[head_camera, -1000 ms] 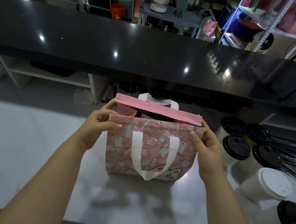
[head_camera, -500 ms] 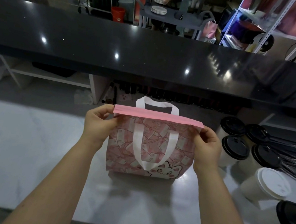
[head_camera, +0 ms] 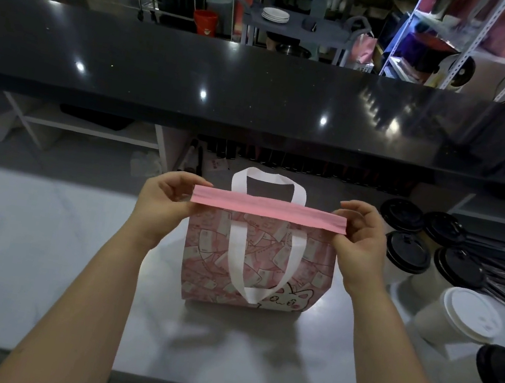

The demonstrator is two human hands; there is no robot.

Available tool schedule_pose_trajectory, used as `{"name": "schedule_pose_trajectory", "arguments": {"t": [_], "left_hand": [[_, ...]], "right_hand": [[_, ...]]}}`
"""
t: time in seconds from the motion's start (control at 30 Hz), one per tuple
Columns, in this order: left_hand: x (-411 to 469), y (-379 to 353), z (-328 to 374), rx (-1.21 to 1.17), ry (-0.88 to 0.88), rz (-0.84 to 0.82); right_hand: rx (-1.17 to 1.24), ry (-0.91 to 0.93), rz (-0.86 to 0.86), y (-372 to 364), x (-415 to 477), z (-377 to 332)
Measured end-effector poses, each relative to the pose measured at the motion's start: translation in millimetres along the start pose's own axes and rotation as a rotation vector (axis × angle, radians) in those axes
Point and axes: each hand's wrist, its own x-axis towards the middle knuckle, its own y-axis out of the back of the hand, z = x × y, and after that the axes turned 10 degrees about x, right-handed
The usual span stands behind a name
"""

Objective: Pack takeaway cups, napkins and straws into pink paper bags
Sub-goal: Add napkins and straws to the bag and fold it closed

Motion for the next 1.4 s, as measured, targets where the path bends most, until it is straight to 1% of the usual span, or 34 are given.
{"name": "schedule_pose_trajectory", "arguments": {"t": [0.07, 0.13, 0.23, 0.3, 0.4, 0.47, 0.57, 0.63, 0.7, 0.73, 0.77, 0.83, 0.9, 0.97, 1.03, 1.1, 1.17, 1.23, 1.3, 1.4], "left_hand": [[-1, -3, -2, 0.079, -0.037, 0.076], [-1, -5, -5, 0.137, -0.065, 0.104], [-2, -2, -7, 0.116, -0.08, 0.093], [-3, 0, -6, 0.171, -0.112, 0.071], [-6, 8, -3, 0.376, -0.226, 0.031], [-8, 16, -1, 0.514, -0.313, 0.019], [-15, 18, 3, 0.595, -0.401, 0.055], [-18, 10, 3, 0.586, -0.402, 0.117], [-18, 3, 2, 0.546, -0.325, 0.157], [-17, 2, 2, 0.545, -0.296, 0.159], [-16, 1, 2, 0.571, -0.3, 0.149], [-12, 1, 1, 0.695, -0.401, 0.148], [-11, -1, 2, 0.812, -0.485, 0.189], [-11, -3, 3, 0.905, -0.523, 0.22], [-10, -9, 6, 1.016, -0.543, 0.25], [-7, -23, 15, 1.08, -0.562, 0.241], [-4, -46, 25, 1.114, -0.592, 0.166], [-3, -69, 29, 1.15, -0.602, 0.083], [-3, -82, 28, 1.165, -0.571, 0.043], [-4, -85, 23, 1.154, -0.567, 0.06]], "right_hand": [[-0.117, 0.099, -0.05, 0, -1, 0], [-0.251, 0.224, -0.135, 1, -2, 0], [-0.43, 0.394, -0.225, 3, 1, 1], [-0.487, 0.439, -0.259, 4, 2, 0], [-0.511, 0.398, -0.27, 11, 2, -3], [-0.477, 0.357, -0.283, 16, 0, -7], [-0.378, 0.325, -0.244, 15, -6, -12], [-0.306, 0.236, -0.176, 10, -7, -13], [-0.265, 0.123, -0.128, 6, -6, -14], [-0.286, 0.099, -0.118, 6, -5, -14], [-0.329, 0.093, -0.109, 5, -4, -13], [-0.407, 0.086, -0.066, 3, -4, -12], [-0.444, 0.099, -0.034, -1, -6, -15], [-0.538, 0.166, -0.038, -5, -7, -22], [-0.721, 0.303, -0.094, -10, -6, -32], [-0.84, 0.402, -0.204, -24, -3, -39], [-0.869, 0.406, -0.319, -43, -4, -43], [-0.891, 0.399, -0.387, -60, -5, -42], [-0.921, 0.395, -0.397, -68, -5, -39], [-0.939, 0.402, -0.37, -67, -8, -35]]}}
